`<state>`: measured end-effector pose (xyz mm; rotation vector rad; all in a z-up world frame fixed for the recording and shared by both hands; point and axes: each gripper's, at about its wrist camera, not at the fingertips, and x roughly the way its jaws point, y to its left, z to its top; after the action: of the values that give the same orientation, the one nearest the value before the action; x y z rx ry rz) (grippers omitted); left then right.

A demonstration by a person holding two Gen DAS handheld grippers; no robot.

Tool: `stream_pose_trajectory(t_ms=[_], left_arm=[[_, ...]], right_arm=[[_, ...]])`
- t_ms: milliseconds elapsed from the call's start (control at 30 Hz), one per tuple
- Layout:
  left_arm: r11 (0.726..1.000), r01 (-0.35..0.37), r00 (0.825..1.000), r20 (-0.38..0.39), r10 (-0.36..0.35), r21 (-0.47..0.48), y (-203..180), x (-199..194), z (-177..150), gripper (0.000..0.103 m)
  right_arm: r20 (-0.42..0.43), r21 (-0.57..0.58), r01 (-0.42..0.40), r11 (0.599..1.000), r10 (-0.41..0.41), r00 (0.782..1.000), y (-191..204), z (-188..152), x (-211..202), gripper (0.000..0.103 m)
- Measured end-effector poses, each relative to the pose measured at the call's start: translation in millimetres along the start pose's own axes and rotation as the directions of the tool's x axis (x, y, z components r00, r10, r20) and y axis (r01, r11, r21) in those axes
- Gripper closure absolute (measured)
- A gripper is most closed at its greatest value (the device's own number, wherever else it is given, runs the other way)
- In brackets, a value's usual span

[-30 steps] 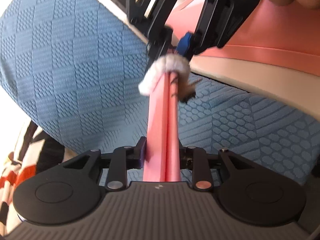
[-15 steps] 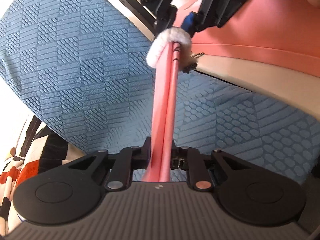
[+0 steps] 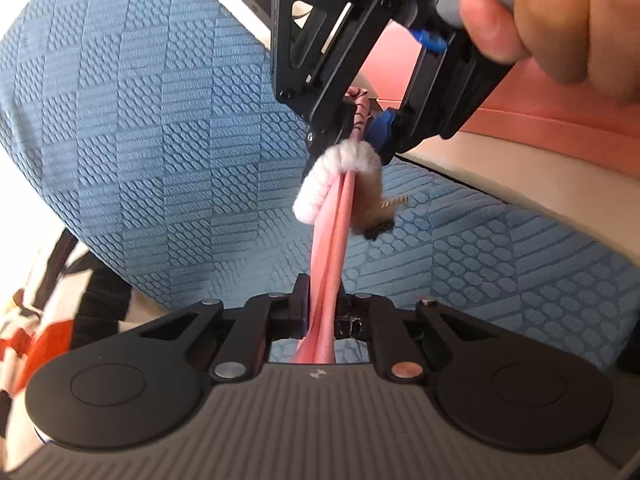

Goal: Organize objects
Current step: 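Open the right gripper and withdraw it from the tied bag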

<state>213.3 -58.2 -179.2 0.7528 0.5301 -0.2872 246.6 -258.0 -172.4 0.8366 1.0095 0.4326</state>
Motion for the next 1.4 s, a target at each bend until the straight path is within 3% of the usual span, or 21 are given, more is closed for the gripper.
stream_pose_trajectory(t_ms=[233,433,567,767,900,967,1233,1400], left_arm=[[0.973,0.107,0.991,-0.062,-0.122,-0.206,21.8,10.5,1.5,0.091],[0.929,0.143,0.977,-0.100,-0.187,-0.340,38.4,19.5,-1.2,0.091],[0.906,0.150,0.969,-0.125,-0.215,-0.396,42.8,21.6,-6.5,0.091],[0.878,0.150,0.959,-0.149,-0.241,-0.454,50.5,25.6,-10.9,0.091],[0.860,0.156,0.954,-0.152,-0.258,-0.485,55.1,28.1,-13.6,0.090],[0.850,0.172,0.951,-0.143,-0.276,-0.498,56.2,28.3,-13.6,0.090],[0.861,0.191,0.947,-0.142,-0.288,-0.470,47.2,25.3,-9.1,0.090],[0.852,0.204,0.942,-0.140,-0.305,-0.482,48.5,24.4,-10.1,0.090]], right_arm=[[0.041,-0.044,0.016,0.999,-0.015,0.999,14.9,-1.4,-2.1,0.062],[0.012,-0.056,-0.022,0.998,0.023,1.000,22.1,-9.7,-4.6,0.063],[-0.018,-0.035,0.012,0.999,-0.013,1.000,22.4,-15.0,2.6,0.064],[-0.028,-0.046,0.026,0.999,-0.027,0.999,30.6,-19.6,8.2,0.067],[-0.051,-0.057,-0.021,0.998,0.018,0.999,36.5,-21.8,9.9,0.068],[-0.063,-0.080,0.005,0.997,-0.010,0.998,38.2,-22.7,14.5,0.069],[-0.109,-0.049,0.098,0.994,-0.103,0.989,23.9,-23.1,37.3,0.074],[-0.117,-0.054,0.127,0.990,-0.133,0.984,20.0,-27.1,43.3,0.075]])
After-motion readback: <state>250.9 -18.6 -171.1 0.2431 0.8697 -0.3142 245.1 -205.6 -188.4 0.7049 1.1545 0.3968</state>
